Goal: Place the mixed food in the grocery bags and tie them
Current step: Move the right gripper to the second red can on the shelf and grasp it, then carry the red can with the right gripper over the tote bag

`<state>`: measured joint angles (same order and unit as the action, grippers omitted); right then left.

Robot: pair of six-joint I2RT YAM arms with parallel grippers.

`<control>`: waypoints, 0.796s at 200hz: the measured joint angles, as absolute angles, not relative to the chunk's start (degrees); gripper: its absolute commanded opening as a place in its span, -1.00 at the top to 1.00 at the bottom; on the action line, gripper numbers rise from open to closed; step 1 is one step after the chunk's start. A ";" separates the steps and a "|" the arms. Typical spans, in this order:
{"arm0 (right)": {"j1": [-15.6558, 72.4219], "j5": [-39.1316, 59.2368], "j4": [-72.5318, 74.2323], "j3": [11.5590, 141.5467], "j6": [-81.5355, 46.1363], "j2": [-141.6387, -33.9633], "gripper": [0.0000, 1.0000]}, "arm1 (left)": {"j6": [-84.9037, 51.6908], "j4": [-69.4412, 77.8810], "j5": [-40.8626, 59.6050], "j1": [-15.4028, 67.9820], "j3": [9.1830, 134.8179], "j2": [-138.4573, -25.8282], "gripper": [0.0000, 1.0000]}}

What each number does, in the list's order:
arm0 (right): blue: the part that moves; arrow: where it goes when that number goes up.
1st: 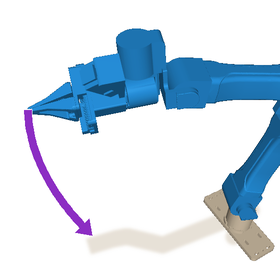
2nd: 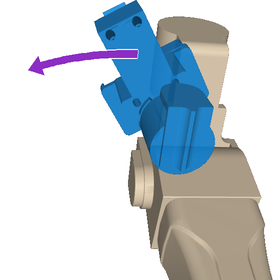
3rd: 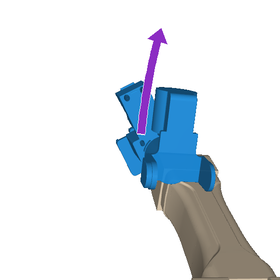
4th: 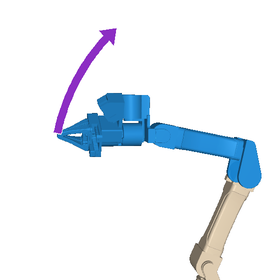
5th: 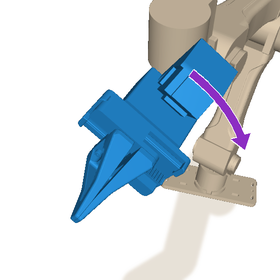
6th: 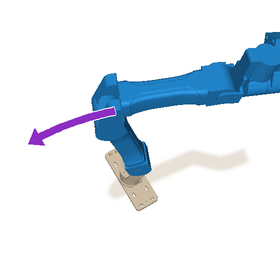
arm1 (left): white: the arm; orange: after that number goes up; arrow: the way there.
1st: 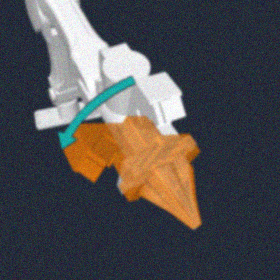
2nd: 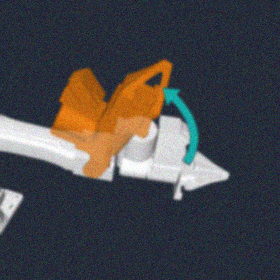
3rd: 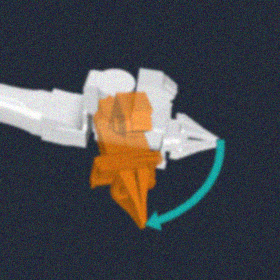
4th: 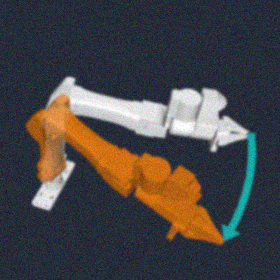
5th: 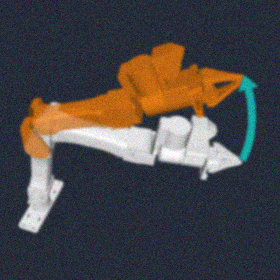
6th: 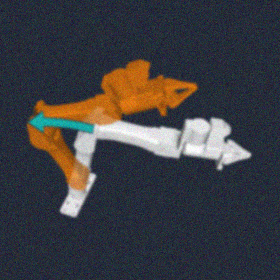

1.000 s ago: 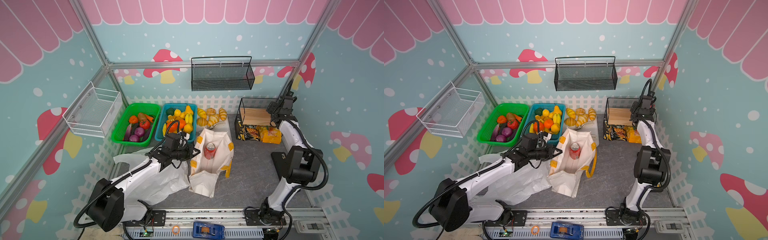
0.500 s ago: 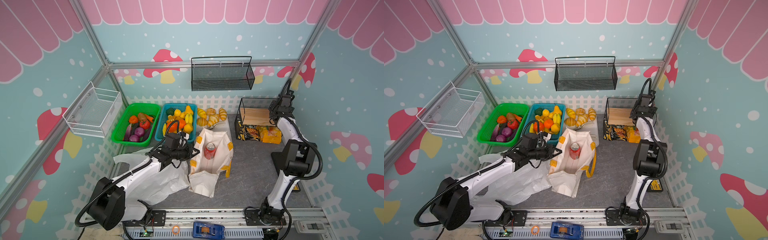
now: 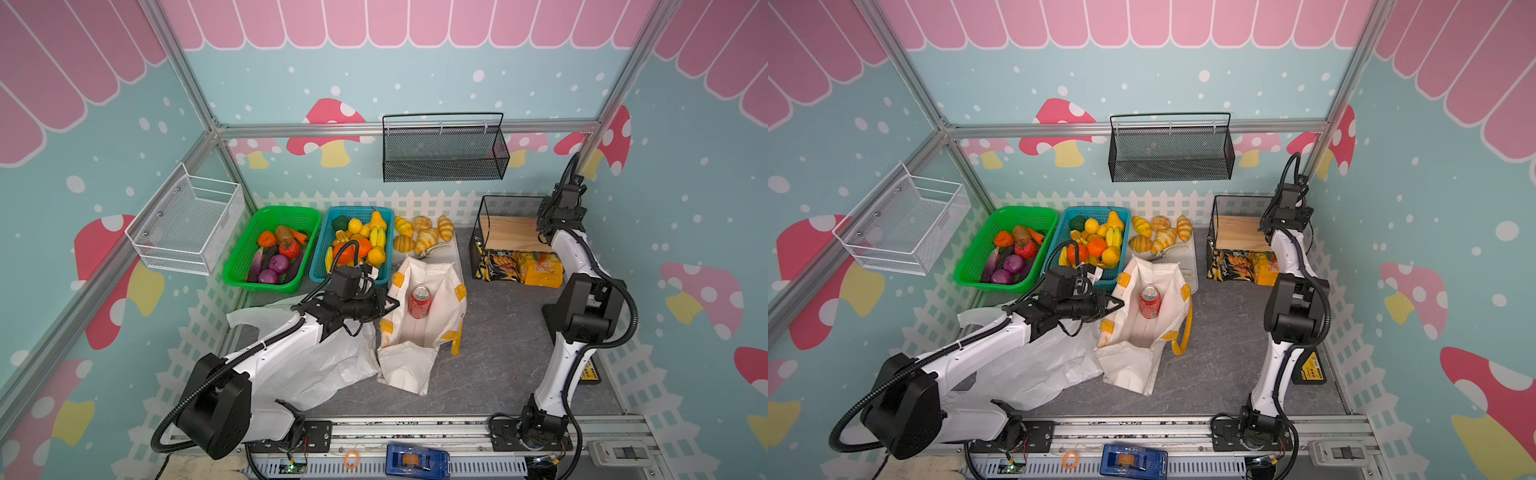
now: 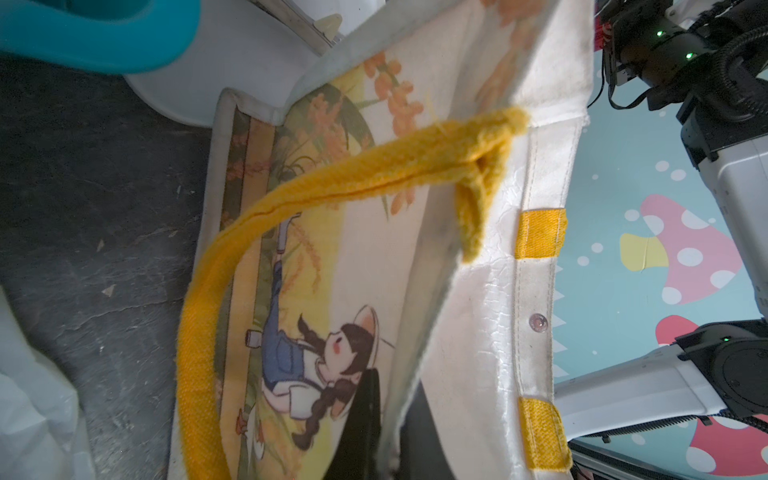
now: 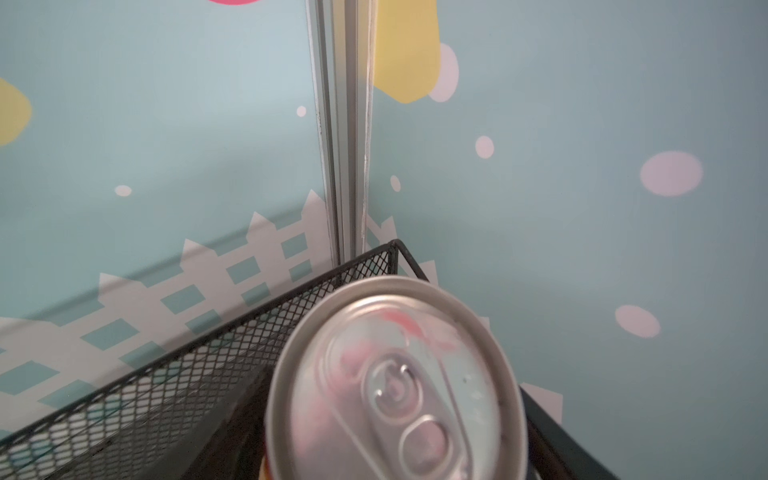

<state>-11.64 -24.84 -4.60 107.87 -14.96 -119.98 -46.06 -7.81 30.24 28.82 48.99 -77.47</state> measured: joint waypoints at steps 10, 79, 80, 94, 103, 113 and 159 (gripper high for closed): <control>-11.64 -24.93 -4.38 107.87 -14.50 -120.11 -0.51 | -46.06 -7.84 30.24 28.77 48.99 -77.47 1.00; -11.68 -23.66 -2.96 107.94 -12.84 -120.51 -0.07 | -46.04 -7.84 30.24 28.51 48.99 -77.80 1.00; -11.68 -23.59 -2.96 107.94 -12.84 -120.51 -0.07 | -46.04 -7.86 30.24 28.51 48.99 -77.80 1.00; -11.81 -22.46 -2.57 107.63 -12.82 -120.36 0.00 | -46.04 -7.84 30.24 28.51 48.99 -77.80 1.00; -11.97 -21.50 -1.96 106.80 -12.86 -119.94 0.05 | -46.04 -7.86 30.24 28.51 48.99 -77.80 1.00; -12.05 -20.49 -1.10 105.25 -12.88 -118.98 0.09 | -46.04 -7.84 30.24 28.51 48.99 -77.80 1.00; -12.01 -15.29 0.62 92.36 -14.11 -109.01 0.27 | -46.06 -7.86 30.26 28.51 48.99 -77.78 1.00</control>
<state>-12.01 -15.29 0.62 92.36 -14.11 -109.01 -46.06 -7.86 30.26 28.51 48.99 -77.78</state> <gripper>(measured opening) 0.683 0.057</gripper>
